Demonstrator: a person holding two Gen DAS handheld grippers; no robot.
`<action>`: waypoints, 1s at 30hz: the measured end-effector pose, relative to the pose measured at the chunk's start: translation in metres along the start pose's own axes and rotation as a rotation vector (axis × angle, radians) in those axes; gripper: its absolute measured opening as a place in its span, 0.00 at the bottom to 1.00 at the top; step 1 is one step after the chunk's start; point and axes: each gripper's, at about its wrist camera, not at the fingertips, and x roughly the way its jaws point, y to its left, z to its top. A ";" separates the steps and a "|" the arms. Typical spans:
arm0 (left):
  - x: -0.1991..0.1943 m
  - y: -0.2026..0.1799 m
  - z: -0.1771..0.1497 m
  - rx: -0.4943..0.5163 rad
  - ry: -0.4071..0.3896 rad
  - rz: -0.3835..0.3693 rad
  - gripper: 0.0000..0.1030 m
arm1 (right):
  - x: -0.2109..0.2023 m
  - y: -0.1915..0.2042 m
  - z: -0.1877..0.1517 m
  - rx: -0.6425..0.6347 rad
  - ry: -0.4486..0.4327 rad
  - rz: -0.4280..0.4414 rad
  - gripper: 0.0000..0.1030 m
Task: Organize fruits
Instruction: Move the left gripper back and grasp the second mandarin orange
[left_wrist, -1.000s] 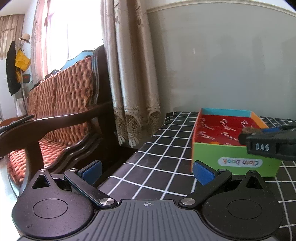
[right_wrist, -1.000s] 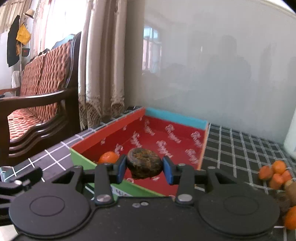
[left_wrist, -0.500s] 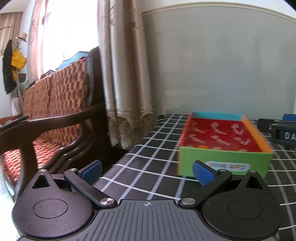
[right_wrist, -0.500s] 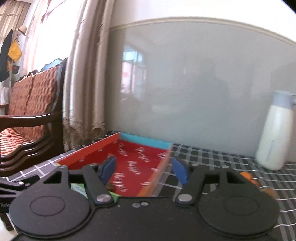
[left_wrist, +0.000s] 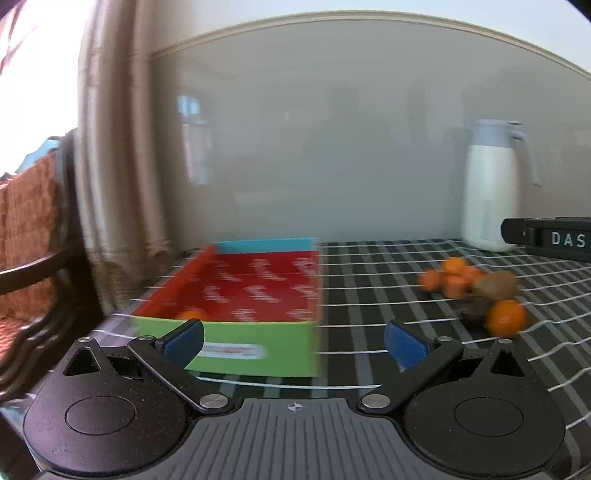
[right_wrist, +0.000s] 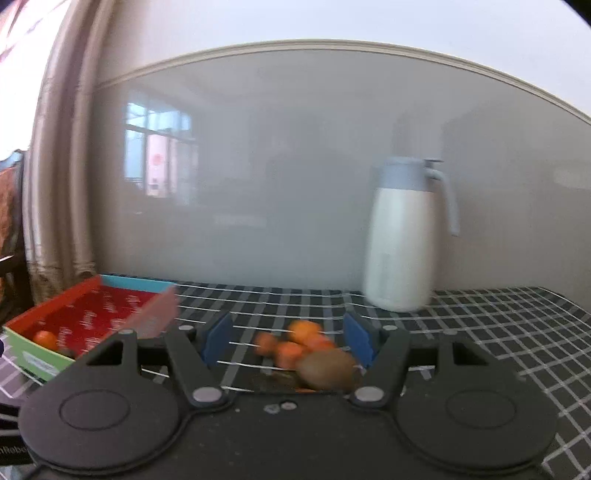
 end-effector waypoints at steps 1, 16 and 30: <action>0.000 -0.010 0.001 -0.003 0.000 -0.019 1.00 | -0.001 -0.007 -0.001 0.003 0.004 -0.017 0.63; 0.022 -0.125 0.005 0.027 0.054 -0.171 0.89 | -0.013 -0.103 -0.014 0.095 0.055 -0.192 0.63; 0.043 -0.175 0.006 0.058 0.127 -0.208 0.75 | -0.010 -0.124 -0.016 0.112 0.080 -0.218 0.63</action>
